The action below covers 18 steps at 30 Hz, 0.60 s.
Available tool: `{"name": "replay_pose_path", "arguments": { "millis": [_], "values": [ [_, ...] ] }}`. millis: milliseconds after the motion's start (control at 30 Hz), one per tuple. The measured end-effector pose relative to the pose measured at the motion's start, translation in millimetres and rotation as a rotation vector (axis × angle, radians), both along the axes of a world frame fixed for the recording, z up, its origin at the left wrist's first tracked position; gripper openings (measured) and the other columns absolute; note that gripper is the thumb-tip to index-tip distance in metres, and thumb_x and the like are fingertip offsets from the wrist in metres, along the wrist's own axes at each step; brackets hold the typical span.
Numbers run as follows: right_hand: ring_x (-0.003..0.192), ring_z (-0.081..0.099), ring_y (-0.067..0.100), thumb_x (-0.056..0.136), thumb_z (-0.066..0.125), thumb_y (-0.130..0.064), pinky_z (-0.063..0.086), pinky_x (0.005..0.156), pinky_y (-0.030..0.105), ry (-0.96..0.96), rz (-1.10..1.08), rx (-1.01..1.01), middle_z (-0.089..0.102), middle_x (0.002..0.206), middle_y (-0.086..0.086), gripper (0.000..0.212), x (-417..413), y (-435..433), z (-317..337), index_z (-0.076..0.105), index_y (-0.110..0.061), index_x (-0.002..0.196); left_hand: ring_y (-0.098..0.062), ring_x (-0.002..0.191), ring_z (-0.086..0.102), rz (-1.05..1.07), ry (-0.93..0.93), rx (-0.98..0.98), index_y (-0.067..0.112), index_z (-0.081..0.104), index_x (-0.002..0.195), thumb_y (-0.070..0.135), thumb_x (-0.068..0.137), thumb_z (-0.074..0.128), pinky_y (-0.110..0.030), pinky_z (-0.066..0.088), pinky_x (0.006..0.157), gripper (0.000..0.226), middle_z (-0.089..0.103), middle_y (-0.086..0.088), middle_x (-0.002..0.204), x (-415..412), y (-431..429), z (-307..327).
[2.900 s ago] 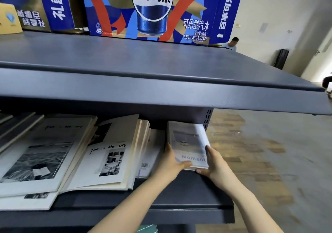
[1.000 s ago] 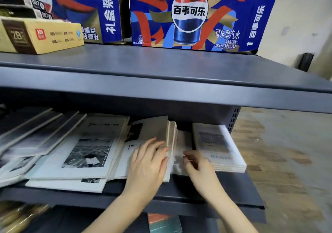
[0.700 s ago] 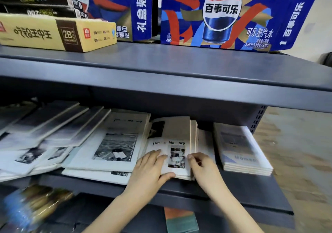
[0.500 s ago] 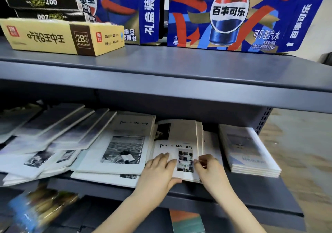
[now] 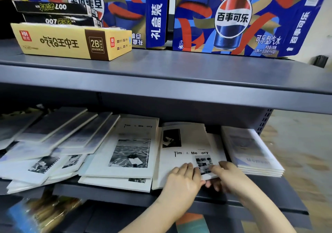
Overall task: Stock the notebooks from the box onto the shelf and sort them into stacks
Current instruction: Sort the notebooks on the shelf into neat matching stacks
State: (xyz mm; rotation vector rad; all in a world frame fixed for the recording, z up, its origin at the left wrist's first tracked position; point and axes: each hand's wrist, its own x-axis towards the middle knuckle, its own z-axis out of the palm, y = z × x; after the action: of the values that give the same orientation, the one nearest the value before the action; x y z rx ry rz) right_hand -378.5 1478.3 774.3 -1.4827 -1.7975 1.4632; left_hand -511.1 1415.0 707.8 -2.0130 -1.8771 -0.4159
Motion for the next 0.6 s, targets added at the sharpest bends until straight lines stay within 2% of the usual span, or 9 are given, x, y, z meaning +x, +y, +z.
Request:
{"name": "replay_pose_path", "arguments": {
  "millis": [67, 133, 200, 267, 300, 367, 467, 500, 600],
  "values": [
    [0.040, 0.042, 0.015, 0.096, 0.046, -0.011, 0.024, 0.038, 0.019, 0.086, 0.013, -0.070, 0.062, 0.054, 0.012, 0.007, 6.3, -5.4, -1.8, 0.046, -0.011, 0.089, -0.013, 0.079, 0.070, 0.002, -0.035, -0.023, 0.018, 0.077, 0.084, 0.042, 0.081, 0.037, -0.019, 0.051, 0.062, 0.046, 0.074, -0.003, 0.084, 5.1, -0.4, -0.2],
    [0.037, 0.039, 0.013, 0.096, 0.044, -0.007, 0.025, 0.036, 0.016, 0.174, -0.024, -0.066, 0.059, 0.053, 0.015, 0.008, 11.8, -8.6, -7.7, 0.051, -0.009, 0.095, -0.010, 0.079, 0.070, -0.022, -0.075, -0.018, 0.022, 0.076, 0.087, 0.049, 0.076, 0.039, -0.018, 0.050, 0.064, 0.047, 0.074, 0.000, 0.086, 5.3, -1.1, 3.6],
    [0.038, 0.037, 0.012, 0.096, 0.043, -0.006, 0.025, 0.036, 0.016, 0.271, -0.069, -0.063, 0.057, 0.054, 0.018, 0.014, 15.8, -11.8, -11.9, 0.056, -0.009, 0.101, -0.007, 0.083, 0.068, -0.055, -0.063, 0.041, 0.028, 0.073, 0.094, 0.061, 0.068, 0.052, -0.024, 0.045, 0.072, 0.047, 0.072, 0.006, 0.091, -0.2, -3.1, 7.5],
    [0.039, 0.034, 0.012, 0.096, 0.043, -0.007, 0.025, 0.036, 0.016, 0.375, -0.098, -0.057, 0.055, 0.055, 0.020, 0.019, 18.7, -15.2, -13.5, 0.059, -0.009, 0.105, -0.010, 0.088, 0.066, -0.046, -0.012, 0.071, 0.030, 0.070, 0.100, 0.070, 0.056, 0.066, -0.027, 0.037, 0.078, 0.061, 0.070, 0.009, 0.097, -8.0, -9.4, 9.5],
    [0.039, 0.034, 0.011, 0.097, 0.042, -0.007, 0.026, 0.036, 0.016, 0.415, -0.107, -0.047, 0.054, 0.054, 0.019, 0.020, 20.5, -16.5, -13.1, 0.060, -0.009, 0.105, -0.012, 0.090, 0.066, -0.025, -0.002, 0.086, 0.029, 0.069, 0.102, 0.073, 0.053, 0.066, -0.028, 0.041, 0.079, 0.065, 0.069, 0.009, 0.098, -12.7, -13.3, 11.2],
    [0.038, 0.033, 0.010, 0.097, 0.041, -0.007, 0.025, 0.034, 0.014, 0.472, -0.122, -0.014, 0.052, 0.052, 0.018, 0.022, 22.3, -18.5, -11.0, 0.062, -0.009, 0.105, -0.016, 0.095, 0.066, 0.026, -0.014, 0.105, 0.027, 0.068, 0.104, 0.075, 0.060, 0.055, -0.029, 0.048, 0.081, 0.067, 0.068, 0.007, 0.101, -27.2, -22.3, 14.6],
    [0.037, 0.031, 0.010, 0.097, 0.040, -0.004, 0.023, 0.033, 0.013, 0.576, -0.172, -0.004, 0.049, 0.048, 0.016, 0.022, 26.8, -21.3, -7.5, 0.061, -0.007, 0.104, -0.020, 0.102, 0.064, 0.078, -0.039, 0.058, 0.024, 0.063, 0.111, 0.079, 0.064, 0.030, -0.035, 0.041, 0.089, 0.079, 0.067, 0.004, 0.107, -59.5, -39.6, 17.6],
    [0.037, 0.031, 0.010, 0.096, 0.040, -0.003, 0.023, 0.033, 0.014, 0.613, -0.191, -0.010, 0.047, 0.048, 0.017, 0.022, 29.3, -21.7, -7.2, 0.061, -0.007, 0.103, -0.020, 0.104, 0.063, 0.103, -0.026, 0.037, 0.025, 0.060, 0.114, 0.080, 0.067, 0.026, -0.037, 0.044, 0.090, 0.080, 0.066, 0.004, 0.109, -73.0, -46.7, 17.9],
    [0.035, 0.029, 0.008, 0.095, 0.039, -0.002, 0.022, 0.032, 0.013, 0.727, -0.229, -0.042, 0.044, 0.049, 0.018, 0.022, 36.8, -22.2, -4.9, 0.059, -0.006, 0.101, -0.022, 0.103, 0.065, 0.236, -0.043, -0.027, 0.023, 0.060, 0.115, 0.075, 0.084, 0.011, -0.038, 0.054, 0.081, 0.078, 0.066, 0.001, 0.111, -118.2, -65.0, 16.7]
  ]
}}
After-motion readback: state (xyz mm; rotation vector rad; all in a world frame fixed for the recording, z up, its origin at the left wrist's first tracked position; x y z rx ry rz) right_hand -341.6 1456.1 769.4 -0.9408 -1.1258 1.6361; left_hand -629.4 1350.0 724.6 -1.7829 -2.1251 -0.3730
